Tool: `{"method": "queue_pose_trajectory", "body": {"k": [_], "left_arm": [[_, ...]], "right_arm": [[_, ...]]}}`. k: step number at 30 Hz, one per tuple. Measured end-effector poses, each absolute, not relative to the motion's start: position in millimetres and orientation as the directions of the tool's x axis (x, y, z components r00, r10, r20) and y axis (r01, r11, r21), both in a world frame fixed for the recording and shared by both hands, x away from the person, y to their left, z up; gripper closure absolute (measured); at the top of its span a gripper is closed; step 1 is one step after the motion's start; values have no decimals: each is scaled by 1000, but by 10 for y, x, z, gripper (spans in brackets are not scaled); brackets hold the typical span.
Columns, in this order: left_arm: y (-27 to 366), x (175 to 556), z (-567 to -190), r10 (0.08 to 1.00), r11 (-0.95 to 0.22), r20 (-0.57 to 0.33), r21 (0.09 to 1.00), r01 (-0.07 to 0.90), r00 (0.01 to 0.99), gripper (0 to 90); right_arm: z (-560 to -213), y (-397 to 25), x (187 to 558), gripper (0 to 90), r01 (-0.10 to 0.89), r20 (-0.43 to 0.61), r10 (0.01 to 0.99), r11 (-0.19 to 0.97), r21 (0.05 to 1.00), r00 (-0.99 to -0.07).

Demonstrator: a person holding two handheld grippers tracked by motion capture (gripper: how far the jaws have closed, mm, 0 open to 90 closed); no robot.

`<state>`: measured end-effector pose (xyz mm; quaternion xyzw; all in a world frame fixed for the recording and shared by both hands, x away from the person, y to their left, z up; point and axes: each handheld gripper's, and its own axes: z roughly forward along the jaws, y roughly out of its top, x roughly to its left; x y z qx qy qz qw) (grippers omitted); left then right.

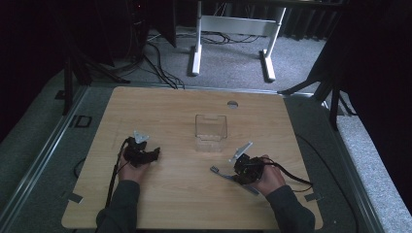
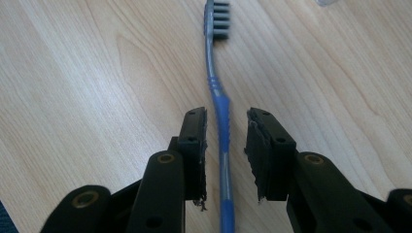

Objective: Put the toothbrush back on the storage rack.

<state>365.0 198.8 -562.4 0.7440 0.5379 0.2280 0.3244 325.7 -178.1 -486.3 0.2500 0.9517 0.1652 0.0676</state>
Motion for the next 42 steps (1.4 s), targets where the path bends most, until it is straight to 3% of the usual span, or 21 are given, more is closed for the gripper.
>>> {"method": "queue_pose_trajectory", "body": {"k": [42], "left_arm": [[1988, 3650, -5624, 948, -210, -10, 728, 652, 317, 317]], "right_arm": [[-5008, -1622, 3330, 762, 392, -68, 409, 902, 183, -910]]}}
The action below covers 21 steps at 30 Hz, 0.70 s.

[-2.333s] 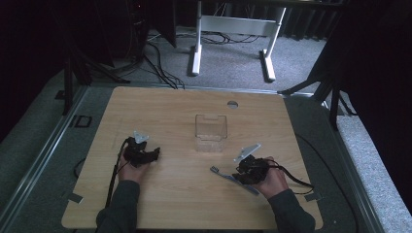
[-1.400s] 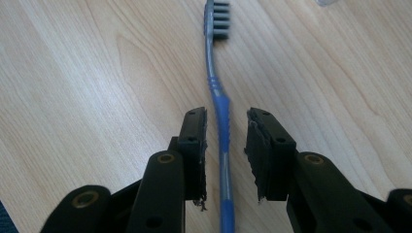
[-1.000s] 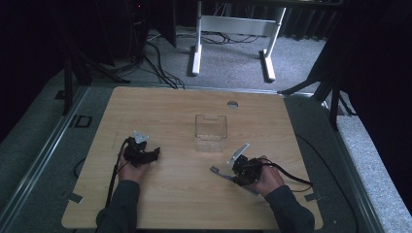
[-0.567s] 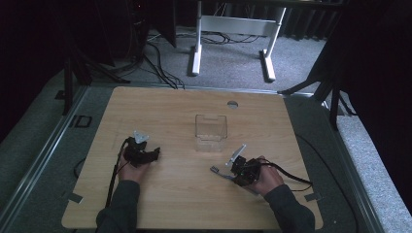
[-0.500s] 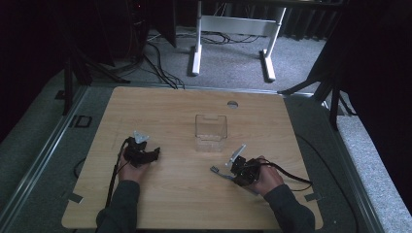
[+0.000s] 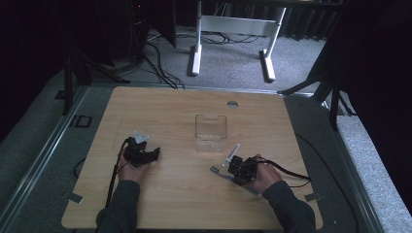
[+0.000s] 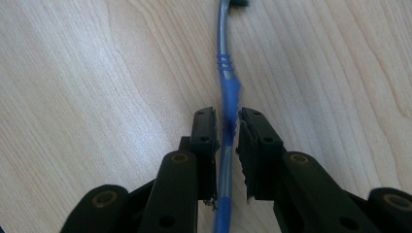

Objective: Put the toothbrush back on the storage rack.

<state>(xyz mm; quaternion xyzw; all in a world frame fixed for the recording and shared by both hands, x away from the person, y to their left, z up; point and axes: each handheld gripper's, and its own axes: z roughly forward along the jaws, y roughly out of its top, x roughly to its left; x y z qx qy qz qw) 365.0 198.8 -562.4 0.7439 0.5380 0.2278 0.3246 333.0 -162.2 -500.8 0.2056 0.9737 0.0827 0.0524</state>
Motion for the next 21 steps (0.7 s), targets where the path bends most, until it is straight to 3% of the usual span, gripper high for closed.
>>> {"method": "queue_pose_trajectory", "body": {"k": [21], "left_arm": [[1988, 3650, -5624, 948, -210, -10, 728, 653, 317, 317]], "right_arm": [[-5105, -1544, 3401, 767, 397, -69, 406, 911, 113, -911]]}}
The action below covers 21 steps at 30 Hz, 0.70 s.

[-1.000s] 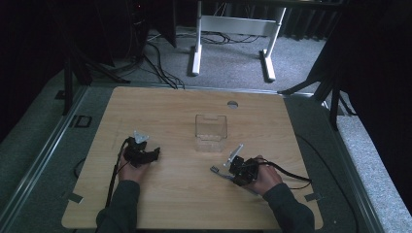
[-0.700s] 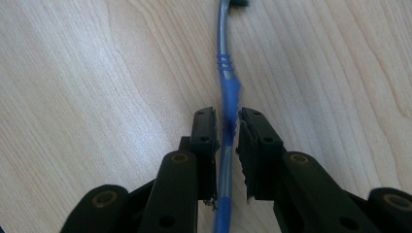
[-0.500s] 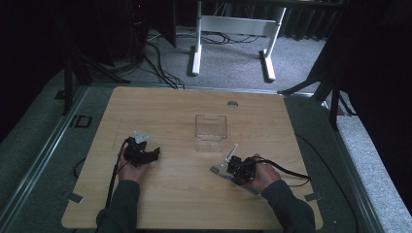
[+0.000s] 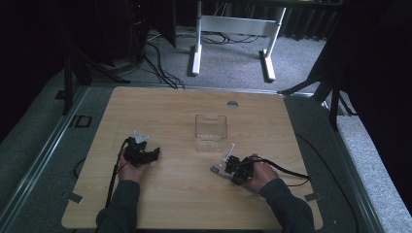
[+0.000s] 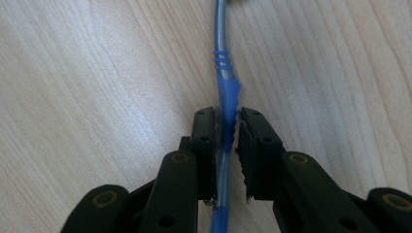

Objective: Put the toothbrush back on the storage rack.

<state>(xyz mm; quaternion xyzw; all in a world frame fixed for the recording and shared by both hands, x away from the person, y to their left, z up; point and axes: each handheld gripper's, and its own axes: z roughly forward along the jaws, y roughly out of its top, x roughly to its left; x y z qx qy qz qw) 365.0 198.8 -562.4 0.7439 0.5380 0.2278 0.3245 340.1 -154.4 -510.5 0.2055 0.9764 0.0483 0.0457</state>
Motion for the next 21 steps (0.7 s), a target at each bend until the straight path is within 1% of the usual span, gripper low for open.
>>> {"method": "queue_pose_trajectory", "body": {"k": [11, 13, 21], "left_arm": [[1989, 3650, -5625, 948, -210, -11, 728, 653, 317, 317], [1989, 3650, -5624, 948, -210, -11, 728, 653, 317, 317], [1989, 3650, -5624, 948, -210, -11, 728, 653, 317, 317]], "right_arm": [[-5152, -1516, 3430, 785, 400, -59, 405, 913, 83, -912], [-5160, -1513, 3435, 805, 401, -61, 406, 913, 78, -912], [-5168, -1505, 3444, 807, 402, -53, 406, 913, 70, -913]]}}
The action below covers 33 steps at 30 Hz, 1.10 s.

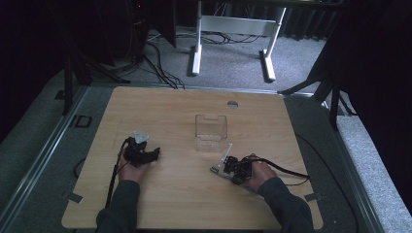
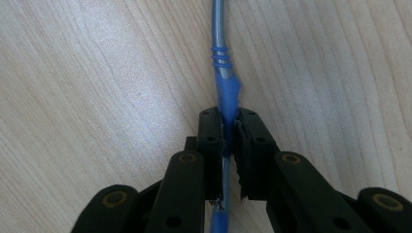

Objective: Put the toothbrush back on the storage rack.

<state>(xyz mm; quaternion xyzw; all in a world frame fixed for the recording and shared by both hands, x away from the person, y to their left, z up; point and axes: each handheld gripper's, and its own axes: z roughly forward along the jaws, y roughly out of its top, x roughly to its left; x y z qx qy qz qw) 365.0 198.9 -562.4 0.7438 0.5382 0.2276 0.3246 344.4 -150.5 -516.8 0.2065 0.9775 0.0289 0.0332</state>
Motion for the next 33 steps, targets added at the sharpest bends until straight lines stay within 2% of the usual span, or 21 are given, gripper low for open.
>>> {"method": "queue_pose_trajectory", "body": {"k": [12, 33], "left_arm": [[1988, 3650, -5625, 949, -208, -12, 729, 652, 316, 317], [1989, 3650, -5624, 949, -210, -10, 728, 653, 316, 318]], "right_arm": [[-5152, -1516, 3445, 825, 398, -43, 402, 915, 72, -915], [-4951, -1625, 3437, 824, 431, 3, 441, 876, 215, -898]]}}
